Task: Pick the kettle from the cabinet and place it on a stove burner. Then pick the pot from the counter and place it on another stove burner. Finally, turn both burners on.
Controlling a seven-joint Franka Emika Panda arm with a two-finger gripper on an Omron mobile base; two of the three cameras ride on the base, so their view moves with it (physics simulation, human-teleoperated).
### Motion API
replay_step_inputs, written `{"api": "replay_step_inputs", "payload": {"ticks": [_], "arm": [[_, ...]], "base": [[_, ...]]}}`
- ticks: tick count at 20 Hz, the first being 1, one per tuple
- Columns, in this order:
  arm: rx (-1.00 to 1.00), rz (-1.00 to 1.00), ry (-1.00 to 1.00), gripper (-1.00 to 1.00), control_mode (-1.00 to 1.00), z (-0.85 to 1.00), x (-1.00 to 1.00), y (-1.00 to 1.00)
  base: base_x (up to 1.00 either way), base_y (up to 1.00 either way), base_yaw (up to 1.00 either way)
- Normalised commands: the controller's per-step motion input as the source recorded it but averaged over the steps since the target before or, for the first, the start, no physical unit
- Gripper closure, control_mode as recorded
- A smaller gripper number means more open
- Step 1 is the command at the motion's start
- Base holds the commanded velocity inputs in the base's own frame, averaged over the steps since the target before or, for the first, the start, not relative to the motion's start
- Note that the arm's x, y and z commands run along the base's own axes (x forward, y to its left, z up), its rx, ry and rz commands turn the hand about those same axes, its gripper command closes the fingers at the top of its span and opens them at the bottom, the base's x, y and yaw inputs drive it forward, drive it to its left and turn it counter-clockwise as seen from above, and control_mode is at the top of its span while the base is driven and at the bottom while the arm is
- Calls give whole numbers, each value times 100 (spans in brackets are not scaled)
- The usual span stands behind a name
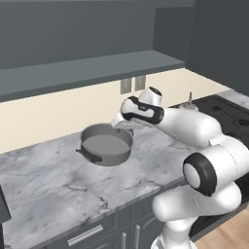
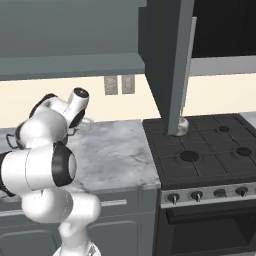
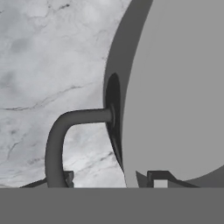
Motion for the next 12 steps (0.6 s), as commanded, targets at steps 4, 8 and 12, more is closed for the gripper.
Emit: {"api": "replay_step_inputs", "payload": {"ticks": [4,8,12], "arm": [[0,0,0,100,-100,27,-28,-14],[0,0,0,100,-100,13,-33,-21],[0,0,0,100,-100,1,-37,-26]], "base": [[0,0,0],[0,0,0],[0,0,0]]}}
